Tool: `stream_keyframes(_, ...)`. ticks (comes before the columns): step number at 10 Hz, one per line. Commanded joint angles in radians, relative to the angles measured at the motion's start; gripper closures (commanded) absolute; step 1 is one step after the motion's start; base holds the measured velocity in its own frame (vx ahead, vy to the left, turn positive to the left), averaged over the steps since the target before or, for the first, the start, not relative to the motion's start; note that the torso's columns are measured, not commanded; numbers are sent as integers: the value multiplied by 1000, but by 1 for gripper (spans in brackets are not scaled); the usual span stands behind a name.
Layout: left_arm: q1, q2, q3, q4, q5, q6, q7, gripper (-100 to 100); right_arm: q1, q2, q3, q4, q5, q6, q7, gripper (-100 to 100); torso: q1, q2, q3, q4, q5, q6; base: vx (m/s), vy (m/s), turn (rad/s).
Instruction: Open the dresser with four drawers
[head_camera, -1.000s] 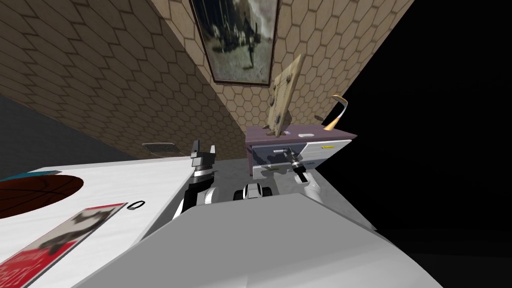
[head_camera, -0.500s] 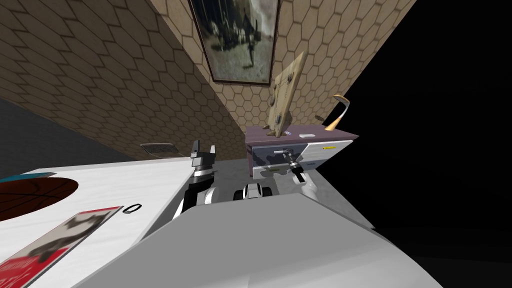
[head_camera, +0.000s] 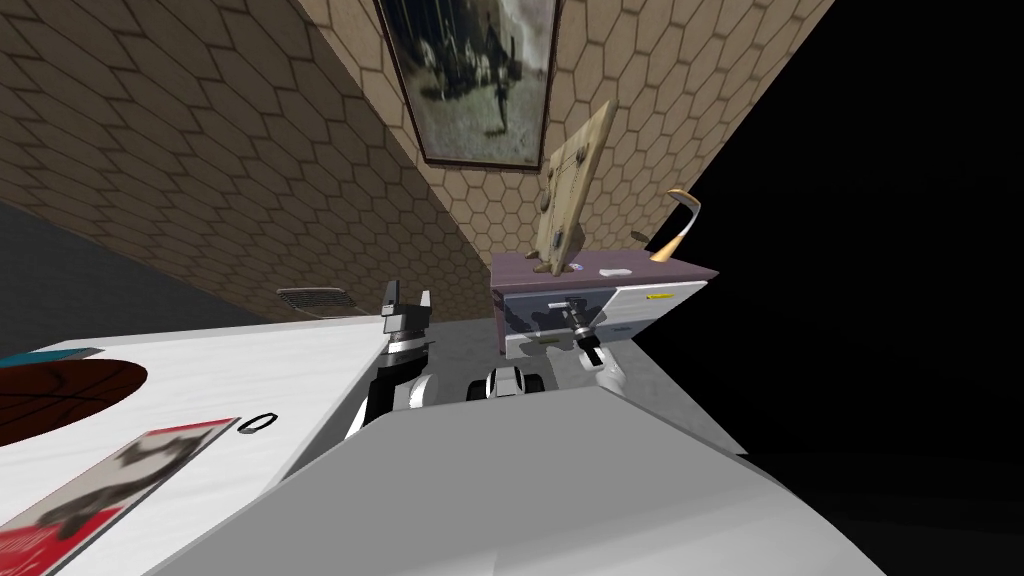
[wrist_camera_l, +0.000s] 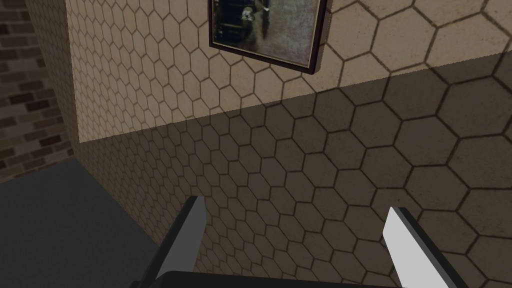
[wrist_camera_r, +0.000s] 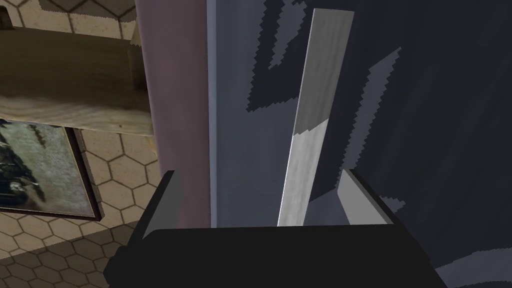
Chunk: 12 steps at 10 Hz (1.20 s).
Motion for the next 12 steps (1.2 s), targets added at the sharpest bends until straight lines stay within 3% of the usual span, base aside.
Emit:
stream_keyframes(1, 0, 0, 0, 0, 0, 0, 0, 0, -15, 42, -9, 36, 17, -8, 68, -100, 0, 0, 0, 0, 0, 0, 19, -1, -6)
stream_keyframes(5, 0, 0, 0, 0, 0, 0, 0, 0, -38, 166, -22, 88, 42, -18, 155, -100, 0, 0, 0, 0, 0, 0, 23, -3, -6)
stream_keyframes(7, 0, 0, 0, 0, 0, 0, 0, 0, -40, 196, -22, 92, 44, -18, 161, -100, 0, 1, 0, 0, 0, 0, 4, -1, 1)
stream_keyframes(8, 0, 0, 0, 0, 0, 0, 0, 0, -31, 183, -17, 74, 46, -13, 149, -100, 0, 1, 1, 0, 0, 0, 0, 0, 0)
stream_keyframes(9, 0, 0, 0, 0, 0, 0, 0, 0, -50, 172, -11, 66, 50, 18, 129, -100, 0, 1, 0, 0, 0, 0, 60, 14, 28)
stream_keyframes(10, 0, 0, 0, 0, 0, 0, 0, 0, -41, 177, -15, 73, 47, 0, 141, -100, 1, -3, -2, 0, 0, 0, 40, 8, 10)
stream_keyframes(11, 0, 0, 0, 0, 0, 0, 0, 0, -43, 176, -15, 73, 47, 3, 138, 100, 0, -1, -1, -1, 0, 0, 6, 1, -1)
stream_keyframes(12, 0, 0, 0, 0, 0, 0, 0, 0, -44, 171, -10, 68, 49, 7, 130, 100, 0, 1, 1, 0, 0, 0, -90, 10, -41)
